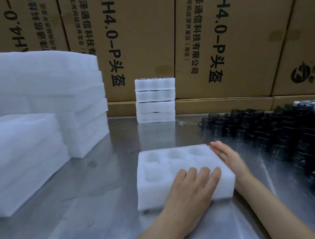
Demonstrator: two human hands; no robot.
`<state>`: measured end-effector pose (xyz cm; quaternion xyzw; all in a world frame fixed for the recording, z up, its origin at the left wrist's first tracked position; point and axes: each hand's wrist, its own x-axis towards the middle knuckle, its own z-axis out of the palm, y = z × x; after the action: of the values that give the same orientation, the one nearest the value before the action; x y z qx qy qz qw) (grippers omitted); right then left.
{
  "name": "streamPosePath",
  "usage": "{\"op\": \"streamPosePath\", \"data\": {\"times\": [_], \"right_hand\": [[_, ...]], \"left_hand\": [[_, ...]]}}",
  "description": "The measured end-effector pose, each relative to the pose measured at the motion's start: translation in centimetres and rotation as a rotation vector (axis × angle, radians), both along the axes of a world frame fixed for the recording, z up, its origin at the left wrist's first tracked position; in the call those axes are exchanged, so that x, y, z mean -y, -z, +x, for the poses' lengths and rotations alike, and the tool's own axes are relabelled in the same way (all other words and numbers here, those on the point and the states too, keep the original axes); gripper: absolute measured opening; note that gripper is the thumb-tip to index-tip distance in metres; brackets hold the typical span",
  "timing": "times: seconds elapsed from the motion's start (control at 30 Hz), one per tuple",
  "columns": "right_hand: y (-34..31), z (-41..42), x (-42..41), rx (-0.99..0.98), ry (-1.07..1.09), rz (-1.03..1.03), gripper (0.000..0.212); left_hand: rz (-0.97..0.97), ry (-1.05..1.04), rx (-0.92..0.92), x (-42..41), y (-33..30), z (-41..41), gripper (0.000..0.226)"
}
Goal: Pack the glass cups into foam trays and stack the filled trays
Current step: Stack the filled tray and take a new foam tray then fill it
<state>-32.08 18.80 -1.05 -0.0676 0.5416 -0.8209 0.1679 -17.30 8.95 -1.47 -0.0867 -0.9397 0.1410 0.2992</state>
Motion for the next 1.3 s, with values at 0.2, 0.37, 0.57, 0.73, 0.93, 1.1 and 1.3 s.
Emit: {"op": "streamPosePath", "data": {"times": [0.2,0.37,0.57,0.73,0.93,1.1,1.3], "right_hand": [[0.8,-1.9,-1.1,-0.101,0.17,0.05,0.019],[1.3,-4.1,-1.6,-0.142,0.355,0.118,0.018],[1.5,-6.6,-0.9,-0.306,0.434,0.362,0.021],[1.4,-9.1,-1.0,-0.457,0.532,0.742,0.042],[1.3,-11.7,-0.3,-0.633,0.401,1.157,0.054],[1.3,-13.8,0.6,-0.718,0.388,1.35,0.059],[1.8,-14.7,0.9,-0.784,0.462,1.458,0.044]], "left_hand": [[0.317,0.118,-0.069,1.9,-0.9,0.1,0.058],[1.219,0.038,-0.25,9.4,-2.7,-0.2,0.037],[1.821,0.003,-0.074,10.8,-0.1,-1.4,0.04],[1.799,0.16,-0.017,9.3,0.2,-3.4,0.028],[1.722,0.24,0.072,9.5,0.7,-3.6,0.042],[1.699,0.275,0.087,9.4,0.8,-3.9,0.045],[1.713,0.252,0.102,9.6,1.0,-4.3,0.043]]}}
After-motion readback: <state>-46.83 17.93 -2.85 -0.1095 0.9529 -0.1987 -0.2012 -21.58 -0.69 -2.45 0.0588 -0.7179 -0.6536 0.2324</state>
